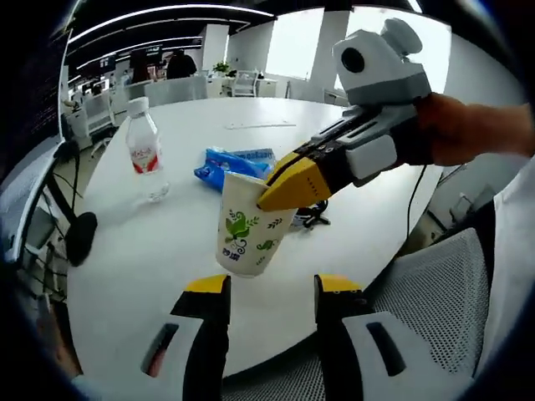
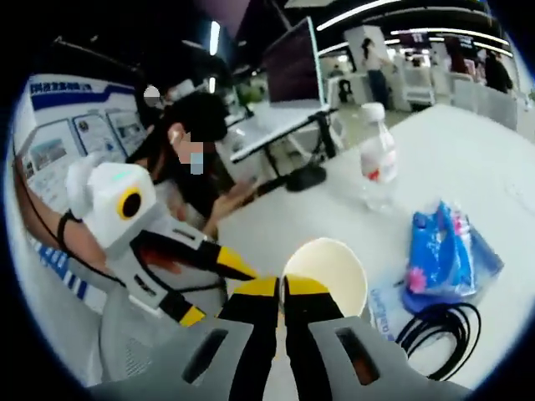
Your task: Arrange the tabletop items into an orderly group along one side of the table until the central work area is clear of visible clutter.
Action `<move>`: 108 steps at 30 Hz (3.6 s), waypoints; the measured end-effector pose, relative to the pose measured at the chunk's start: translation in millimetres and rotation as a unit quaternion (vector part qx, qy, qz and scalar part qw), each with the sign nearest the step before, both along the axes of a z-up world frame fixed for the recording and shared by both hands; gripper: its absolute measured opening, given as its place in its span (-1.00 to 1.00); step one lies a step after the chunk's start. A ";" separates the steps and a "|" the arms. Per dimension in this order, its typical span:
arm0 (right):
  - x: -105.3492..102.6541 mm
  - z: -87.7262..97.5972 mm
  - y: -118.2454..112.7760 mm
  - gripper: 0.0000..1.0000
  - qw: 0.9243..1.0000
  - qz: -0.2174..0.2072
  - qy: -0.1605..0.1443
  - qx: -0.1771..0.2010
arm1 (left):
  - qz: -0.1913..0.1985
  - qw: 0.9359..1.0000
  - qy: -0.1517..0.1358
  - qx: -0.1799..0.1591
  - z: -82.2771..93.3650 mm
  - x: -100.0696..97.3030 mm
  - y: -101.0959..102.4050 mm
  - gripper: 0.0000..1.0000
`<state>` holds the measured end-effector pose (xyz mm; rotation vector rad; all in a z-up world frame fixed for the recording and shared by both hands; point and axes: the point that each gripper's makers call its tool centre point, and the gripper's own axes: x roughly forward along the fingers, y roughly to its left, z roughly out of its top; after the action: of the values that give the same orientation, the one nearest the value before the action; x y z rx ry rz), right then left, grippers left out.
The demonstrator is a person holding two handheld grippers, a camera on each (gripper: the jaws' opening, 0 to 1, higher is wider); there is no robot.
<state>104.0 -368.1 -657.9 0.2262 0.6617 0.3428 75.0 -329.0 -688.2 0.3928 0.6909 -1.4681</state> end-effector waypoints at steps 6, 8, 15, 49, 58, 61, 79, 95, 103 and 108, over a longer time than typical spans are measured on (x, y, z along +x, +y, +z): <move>27.3 -12.7 -6.5 -1.00 0.998 0.030 0.013 -0.057 | 0.018 1.000 0.000 -0.002 2.8 9.2 10.2 -0.23; 36.1 -21.5 -7.3 -1.00 0.995 0.047 0.025 -0.080 | 0.025 1.000 0.003 -0.007 5.7 11.6 12.8 -0.23; 72.9 -33.7 -11.7 -1.00 0.987 0.072 0.033 -0.143 | 0.035 0.999 0.014 -0.008 7.2 13.7 19.0 -0.24; 110.8 -36.6 -25.0 -0.85 0.974 0.100 0.017 -0.202 | 0.021 1.000 0.007 -0.010 11.9 6.7 21.0 -0.24; 81.1 -6.4 -44.1 -0.83 0.990 0.030 -0.014 -0.136 | 0.013 1.000 0.010 -0.008 9.1 -0.8 18.1 -0.24; 71.5 0.7 -53.0 -0.84 0.991 0.012 -0.022 -0.129 | 0.007 1.000 0.010 -0.008 9.1 -3.2 15.4 -0.24; -13.4 -9.5 -121.1 -0.88 0.986 -0.148 -0.009 -0.076 | -0.019 1.000 0.002 -0.004 12.3 -3.4 3.4 -0.24; -100.9 -39.9 -163.2 -0.86 0.965 -0.257 0.028 -0.037 | -0.006 1.000 -0.007 -0.009 19.5 19.1 -16.7 -0.23; -123.3 -47.2 -168.3 -0.84 0.959 -0.280 0.039 -0.032 | -0.015 1.000 -0.010 -0.017 24.5 16.8 -32.2 -0.23; -130.3 -52.4 -168.9 -0.81 0.957 -0.286 0.043 -0.031 | -0.015 1.000 -0.009 -0.018 25.0 15.4 -34.4 -0.23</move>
<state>-26.3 -537.0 -710.3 0.3607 0.6612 -0.2445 90.3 -363.4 -663.2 0.3896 0.6452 -1.5020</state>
